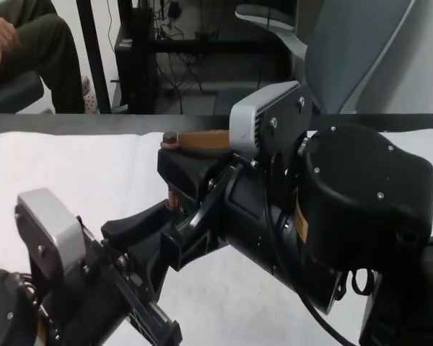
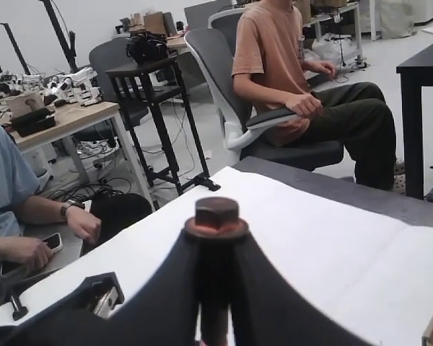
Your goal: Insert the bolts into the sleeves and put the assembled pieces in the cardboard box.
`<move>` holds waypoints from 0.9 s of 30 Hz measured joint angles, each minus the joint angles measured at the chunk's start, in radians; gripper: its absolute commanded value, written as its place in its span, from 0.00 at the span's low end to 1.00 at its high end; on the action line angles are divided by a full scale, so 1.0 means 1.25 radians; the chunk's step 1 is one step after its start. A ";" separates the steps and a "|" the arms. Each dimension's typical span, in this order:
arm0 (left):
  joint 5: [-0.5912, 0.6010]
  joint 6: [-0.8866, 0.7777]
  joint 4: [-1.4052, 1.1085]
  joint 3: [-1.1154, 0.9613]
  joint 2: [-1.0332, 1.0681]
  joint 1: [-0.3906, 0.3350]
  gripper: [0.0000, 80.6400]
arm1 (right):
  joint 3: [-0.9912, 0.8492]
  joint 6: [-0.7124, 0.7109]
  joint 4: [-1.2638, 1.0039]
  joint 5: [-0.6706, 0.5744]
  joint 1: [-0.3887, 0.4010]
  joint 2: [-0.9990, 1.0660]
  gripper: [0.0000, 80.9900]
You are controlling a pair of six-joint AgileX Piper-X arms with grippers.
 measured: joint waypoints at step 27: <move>0.135 0.064 0.155 -0.265 0.232 0.235 0.02 | 0.013 -0.172 0.256 0.267 0.030 -0.434 0.84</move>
